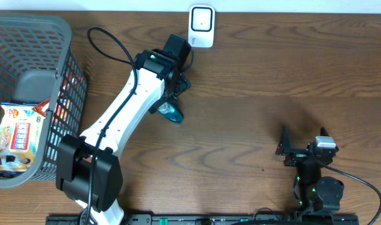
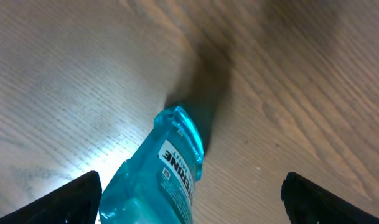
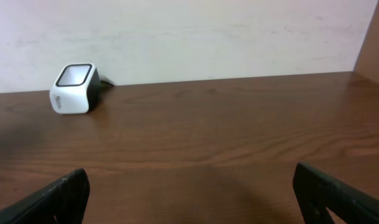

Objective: Scan the item barcode
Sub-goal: 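Hold the bottle under the scanner, then lower it onto the table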

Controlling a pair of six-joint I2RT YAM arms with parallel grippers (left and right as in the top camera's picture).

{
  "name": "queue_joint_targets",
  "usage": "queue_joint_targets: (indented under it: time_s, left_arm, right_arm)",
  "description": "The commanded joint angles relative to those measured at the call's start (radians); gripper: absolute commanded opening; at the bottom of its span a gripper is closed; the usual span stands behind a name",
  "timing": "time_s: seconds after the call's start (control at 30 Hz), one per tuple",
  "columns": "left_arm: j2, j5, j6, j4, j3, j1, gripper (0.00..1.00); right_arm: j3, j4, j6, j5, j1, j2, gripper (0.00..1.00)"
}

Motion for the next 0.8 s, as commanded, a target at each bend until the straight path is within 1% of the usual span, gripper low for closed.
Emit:
queue_joint_targets:
  time_s: [0.0, 0.3, 0.77]
  left_arm:
    - [0.003, -0.016, -0.016, -0.001, 0.014, 0.004, 0.92]
    - [0.003, -0.016, -0.016, 0.036, 0.014, 0.004, 0.93]
    - [0.003, -0.017, -0.019, 0.04, 0.013, 0.004, 0.92]
  right_arm:
    - [-0.003, -0.002, -0.012, 0.011, 0.005, -0.003, 0.99]
    - [-0.003, -0.003, -0.012, 0.011, 0.005, -0.003, 0.99]
    - [-0.003, -0.002, -0.012, 0.011, 0.005, -0.003, 0.99]
